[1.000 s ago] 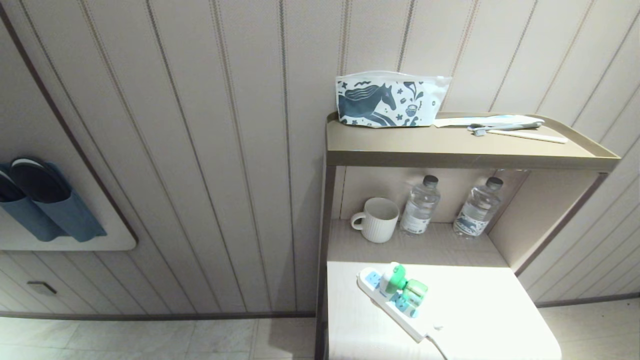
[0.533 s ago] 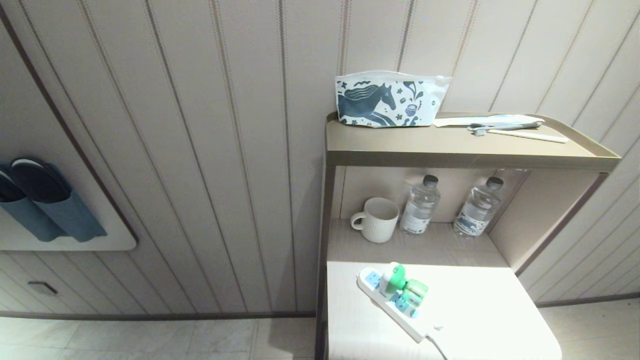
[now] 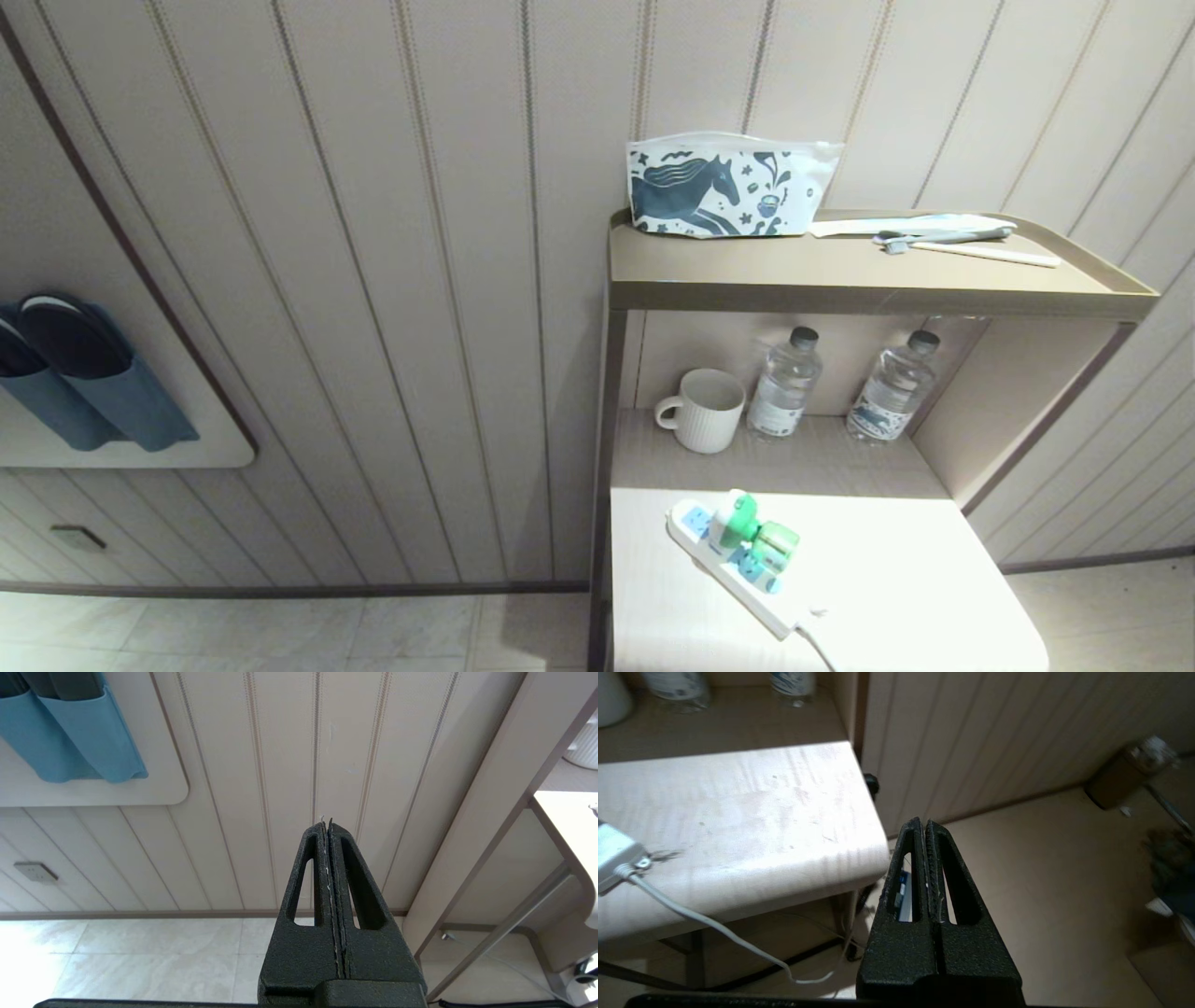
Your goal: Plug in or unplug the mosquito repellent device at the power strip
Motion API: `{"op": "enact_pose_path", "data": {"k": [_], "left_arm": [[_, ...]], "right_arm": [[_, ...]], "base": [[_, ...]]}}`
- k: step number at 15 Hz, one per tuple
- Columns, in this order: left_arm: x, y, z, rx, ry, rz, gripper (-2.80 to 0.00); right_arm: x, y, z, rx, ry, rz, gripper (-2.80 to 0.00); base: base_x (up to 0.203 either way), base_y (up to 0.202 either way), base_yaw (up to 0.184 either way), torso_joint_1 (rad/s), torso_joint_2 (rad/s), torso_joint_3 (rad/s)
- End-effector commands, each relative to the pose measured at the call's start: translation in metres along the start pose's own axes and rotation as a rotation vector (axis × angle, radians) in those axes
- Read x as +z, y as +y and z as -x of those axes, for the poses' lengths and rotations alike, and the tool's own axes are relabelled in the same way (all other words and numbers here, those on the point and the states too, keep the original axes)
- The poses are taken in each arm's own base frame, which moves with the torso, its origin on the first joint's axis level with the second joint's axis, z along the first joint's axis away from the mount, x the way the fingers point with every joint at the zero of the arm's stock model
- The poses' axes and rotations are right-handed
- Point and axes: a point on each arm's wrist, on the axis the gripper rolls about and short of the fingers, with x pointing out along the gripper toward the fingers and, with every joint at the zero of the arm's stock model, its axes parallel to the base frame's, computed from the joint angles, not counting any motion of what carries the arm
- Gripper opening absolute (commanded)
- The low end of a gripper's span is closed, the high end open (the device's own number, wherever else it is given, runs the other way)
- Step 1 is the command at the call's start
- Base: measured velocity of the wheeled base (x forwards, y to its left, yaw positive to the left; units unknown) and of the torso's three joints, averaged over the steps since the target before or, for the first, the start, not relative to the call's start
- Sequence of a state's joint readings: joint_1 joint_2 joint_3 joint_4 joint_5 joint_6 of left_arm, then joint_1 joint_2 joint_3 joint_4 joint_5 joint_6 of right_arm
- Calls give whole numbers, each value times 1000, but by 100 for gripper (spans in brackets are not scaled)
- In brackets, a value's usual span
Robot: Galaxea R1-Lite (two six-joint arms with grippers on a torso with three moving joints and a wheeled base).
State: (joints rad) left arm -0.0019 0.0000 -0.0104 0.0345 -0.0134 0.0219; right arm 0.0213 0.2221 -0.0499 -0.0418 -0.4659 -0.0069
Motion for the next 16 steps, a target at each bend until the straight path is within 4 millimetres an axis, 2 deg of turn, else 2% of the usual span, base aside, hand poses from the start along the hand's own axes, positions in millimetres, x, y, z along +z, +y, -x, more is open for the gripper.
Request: {"op": "enact_pose_path", "data": {"k": [1, 3, 5, 6, 10, 16], "left_arm": [[0, 0, 0, 0, 2, 0, -280], [0, 0, 0, 0, 2, 0, -280], [0, 0, 0, 0, 1, 0, -280], [0, 0, 0, 0, 1, 0, -280], [0, 0, 0, 0, 1, 0, -280], [0, 0, 0, 0, 2, 0, -280]], "right_arm": [[-7, -2, 13, 139, -147, -32, -280], [-12, 0, 18, 319, -201, -10, -280], [-23, 5, 15, 461, -143, 21, -280], [-27, 5, 15, 457, -100, 18, -280], [-26, 4, 14, 439, -102, -50, -280], [-25, 4, 14, 436, -104, -52, -280]], "base": [[0, 0, 0, 0, 0, 0], [0, 0, 0, 0, 0, 0], [0, 0, 0, 0, 0, 0], [0, 0, 0, 0, 0, 0], [0, 0, 0, 0, 0, 0], [0, 0, 0, 0, 0, 0]]}}
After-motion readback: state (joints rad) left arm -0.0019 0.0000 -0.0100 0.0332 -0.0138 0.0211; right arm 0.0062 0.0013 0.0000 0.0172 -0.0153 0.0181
